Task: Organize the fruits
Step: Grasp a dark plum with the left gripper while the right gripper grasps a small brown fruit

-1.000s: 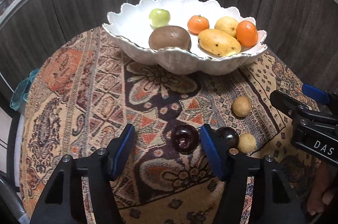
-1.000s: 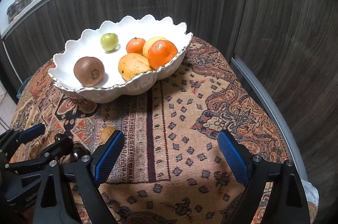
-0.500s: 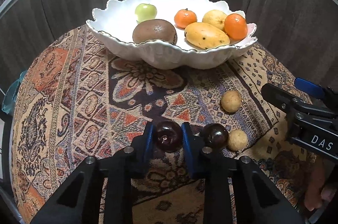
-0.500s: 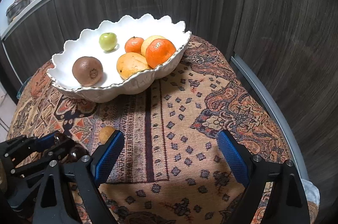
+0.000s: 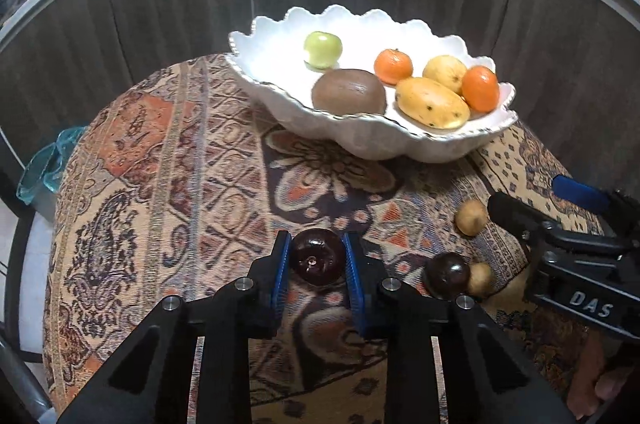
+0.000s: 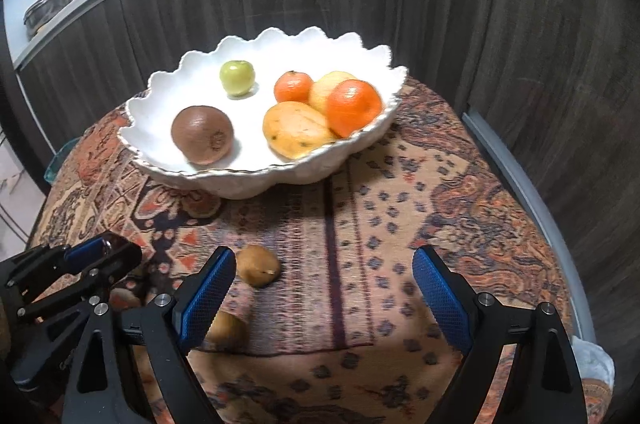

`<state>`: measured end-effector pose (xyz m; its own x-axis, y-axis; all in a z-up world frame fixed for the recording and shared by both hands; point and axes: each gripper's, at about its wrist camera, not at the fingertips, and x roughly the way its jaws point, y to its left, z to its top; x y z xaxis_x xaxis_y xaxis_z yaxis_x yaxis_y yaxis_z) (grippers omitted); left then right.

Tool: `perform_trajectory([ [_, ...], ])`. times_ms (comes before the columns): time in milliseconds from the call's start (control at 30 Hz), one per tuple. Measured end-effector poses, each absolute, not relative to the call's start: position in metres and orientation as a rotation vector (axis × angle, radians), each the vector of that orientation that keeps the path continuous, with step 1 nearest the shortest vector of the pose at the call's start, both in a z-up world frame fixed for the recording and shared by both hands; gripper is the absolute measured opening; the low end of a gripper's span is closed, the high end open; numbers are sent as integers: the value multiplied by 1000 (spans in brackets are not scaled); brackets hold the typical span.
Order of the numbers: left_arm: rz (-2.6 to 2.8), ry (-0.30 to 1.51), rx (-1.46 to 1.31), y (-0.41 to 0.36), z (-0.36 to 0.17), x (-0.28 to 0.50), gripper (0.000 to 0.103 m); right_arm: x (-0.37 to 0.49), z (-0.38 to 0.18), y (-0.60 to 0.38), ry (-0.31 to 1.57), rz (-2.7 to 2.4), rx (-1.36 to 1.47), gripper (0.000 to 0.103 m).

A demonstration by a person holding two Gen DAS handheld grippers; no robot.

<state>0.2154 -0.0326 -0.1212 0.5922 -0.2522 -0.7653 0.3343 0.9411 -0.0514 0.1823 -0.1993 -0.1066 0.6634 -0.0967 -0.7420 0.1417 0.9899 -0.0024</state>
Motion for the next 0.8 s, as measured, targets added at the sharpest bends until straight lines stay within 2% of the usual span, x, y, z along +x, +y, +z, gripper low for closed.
perform_trajectory([
  [67, -333, 875, 96, -29, -121, 217, 26, 187, -109, -194, 843, -137, 51, 86],
  [200, -325, 874, 87, -25, -121, 220, 26, 199, -118, -191, 898, -132, 86, 67],
  [467, -301, 871, 78, -15, -121, 223, 26, 208, -128, -174, 939, -98, 96, 56],
  [633, -300, 872, 76, -14, -121, 224, 27, 209, -133, -168, 956, -69, 102, 35],
  [700, -300, 873, 75, -14, -121, 224, 26, 209, -134, -167, 954, -56, 102, 29],
  [800, -300, 874, 77, -14, -121, 224, 27, 208, -134, -165, 948, -50, 89, 29],
])
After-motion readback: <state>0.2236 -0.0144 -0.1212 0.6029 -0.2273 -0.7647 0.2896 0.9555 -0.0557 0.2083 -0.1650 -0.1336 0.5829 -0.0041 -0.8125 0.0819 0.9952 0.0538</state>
